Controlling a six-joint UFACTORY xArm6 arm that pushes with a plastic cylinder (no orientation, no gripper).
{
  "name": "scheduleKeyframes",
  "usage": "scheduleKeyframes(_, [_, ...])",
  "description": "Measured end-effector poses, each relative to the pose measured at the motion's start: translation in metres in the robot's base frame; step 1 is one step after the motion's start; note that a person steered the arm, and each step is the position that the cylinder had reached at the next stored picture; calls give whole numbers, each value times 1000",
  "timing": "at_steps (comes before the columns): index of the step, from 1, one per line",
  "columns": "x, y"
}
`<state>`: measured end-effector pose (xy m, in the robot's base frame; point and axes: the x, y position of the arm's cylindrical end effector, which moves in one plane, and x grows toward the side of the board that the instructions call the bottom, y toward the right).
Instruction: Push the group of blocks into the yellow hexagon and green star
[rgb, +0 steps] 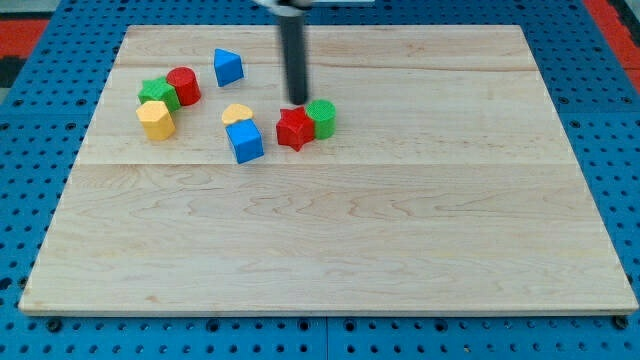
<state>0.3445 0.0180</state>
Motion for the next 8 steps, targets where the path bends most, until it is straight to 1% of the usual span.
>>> scheduleKeyframes(1, [23, 33])
scheduleKeyframes(2, [47, 1])
scheduleKeyframes(4, [51, -111])
scheduleKeyframes(5, [49, -133])
scheduleKeyframes(6, [63, -107])
scheduleKeyframes(7, [105, -106])
scheduleKeyframes(8, [106, -164])
